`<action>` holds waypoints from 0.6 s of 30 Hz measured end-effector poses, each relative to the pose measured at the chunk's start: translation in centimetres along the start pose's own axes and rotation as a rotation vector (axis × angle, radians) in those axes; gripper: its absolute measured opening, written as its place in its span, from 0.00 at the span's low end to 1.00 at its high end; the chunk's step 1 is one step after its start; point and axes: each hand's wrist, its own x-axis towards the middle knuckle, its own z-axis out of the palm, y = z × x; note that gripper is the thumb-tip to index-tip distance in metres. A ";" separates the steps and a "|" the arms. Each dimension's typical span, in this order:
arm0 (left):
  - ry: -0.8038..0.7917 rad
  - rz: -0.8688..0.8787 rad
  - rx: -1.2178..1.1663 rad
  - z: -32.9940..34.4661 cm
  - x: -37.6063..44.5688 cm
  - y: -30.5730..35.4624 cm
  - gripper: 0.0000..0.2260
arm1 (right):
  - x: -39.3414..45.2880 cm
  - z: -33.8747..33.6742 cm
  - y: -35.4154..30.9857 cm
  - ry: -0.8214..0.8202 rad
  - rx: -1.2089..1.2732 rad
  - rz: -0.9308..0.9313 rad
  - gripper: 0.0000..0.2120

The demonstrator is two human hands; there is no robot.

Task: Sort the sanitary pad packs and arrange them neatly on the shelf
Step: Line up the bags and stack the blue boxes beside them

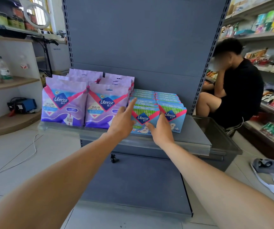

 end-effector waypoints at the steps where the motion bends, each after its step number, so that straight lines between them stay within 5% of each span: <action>1: -0.021 0.018 0.062 -0.1 0.3 -0.1 0.37 | 0.0 -0.2 0.0 -0.010 -0.001 -0.015 0.37; 3: -0.029 0.048 0.153 -0.3 0.6 0.1 0.35 | 0.2 -0.6 -0.1 -0.041 -0.030 -0.045 0.42; 14: -0.071 0.171 0.385 -1.1 0.9 0.4 0.32 | 0.6 -1.0 -0.7 -0.069 -0.068 -0.027 0.31; 18: -0.044 0.170 0.469 -1.3 0.2 0.2 0.35 | -0.4 -0.8 -1.3 0.116 -0.468 -0.185 0.33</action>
